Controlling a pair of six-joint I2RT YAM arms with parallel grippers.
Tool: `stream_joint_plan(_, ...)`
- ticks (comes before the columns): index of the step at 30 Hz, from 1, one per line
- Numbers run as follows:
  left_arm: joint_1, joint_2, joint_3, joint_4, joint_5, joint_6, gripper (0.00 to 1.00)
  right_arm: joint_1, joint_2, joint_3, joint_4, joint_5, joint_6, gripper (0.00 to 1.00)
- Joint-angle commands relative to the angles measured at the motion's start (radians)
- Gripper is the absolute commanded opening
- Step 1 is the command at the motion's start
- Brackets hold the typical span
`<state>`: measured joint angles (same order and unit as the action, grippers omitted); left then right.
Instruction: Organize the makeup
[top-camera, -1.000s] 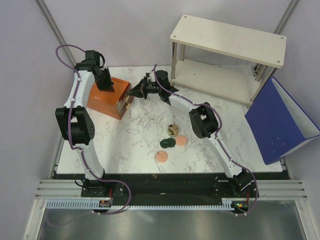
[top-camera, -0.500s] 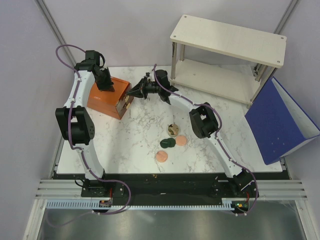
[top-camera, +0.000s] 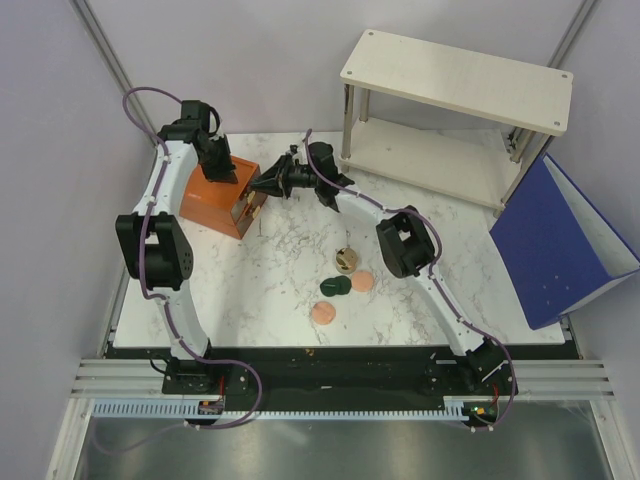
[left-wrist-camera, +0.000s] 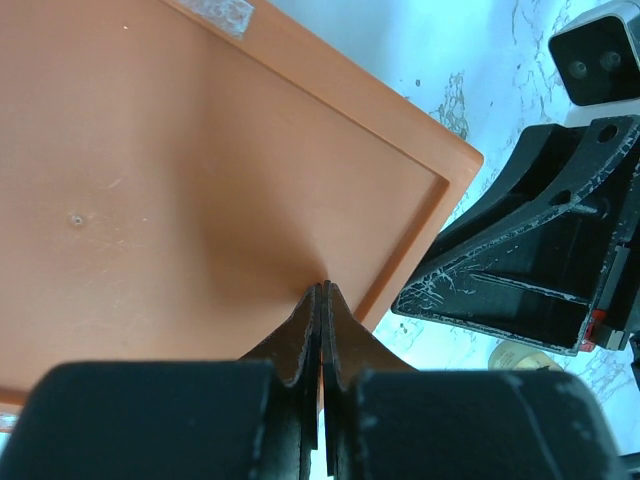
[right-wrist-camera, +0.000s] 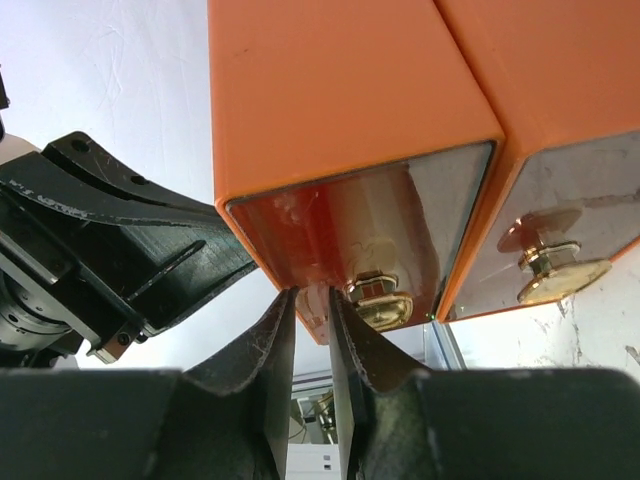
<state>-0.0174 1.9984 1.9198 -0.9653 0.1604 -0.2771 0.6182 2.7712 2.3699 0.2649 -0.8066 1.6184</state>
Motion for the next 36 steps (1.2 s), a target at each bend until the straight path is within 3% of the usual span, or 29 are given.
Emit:
stream_joint_plan(1, -0.009, 0.065, -0.045, -0.105, -0.024, -0.008, 0.02, -0.012, -0.102, -0.134, 0.0, 0.044, -0.084, 0.28)
stream_joint_plan(4, -0.009, 0.06, -0.047, -0.105, -0.024, -0.007, 0.02, -0.041, -0.188, -0.233, -0.013, 0.061, -0.161, 0.33)
stream_joint_plan(11, -0.009, 0.057, -0.053, -0.105, -0.019, -0.002, 0.02, -0.057, -0.277, -0.411, -0.059, 0.052, -0.256, 0.6)
stream_joint_plan(18, -0.009, 0.045, -0.057, -0.105, -0.019, -0.001, 0.02, -0.034, -0.23, -0.434, -0.13, 0.064, -0.276, 0.57)
stream_joint_plan(28, -0.01, 0.02, -0.079, -0.102, -0.015, 0.001, 0.02, 0.029, -0.113, -0.229, -0.263, 0.141, -0.29, 0.59)
stream_joint_plan(36, -0.01, 0.008, -0.084, -0.102, -0.001, 0.006, 0.02, 0.048, -0.073, -0.215, -0.289, 0.262, -0.247, 0.54)
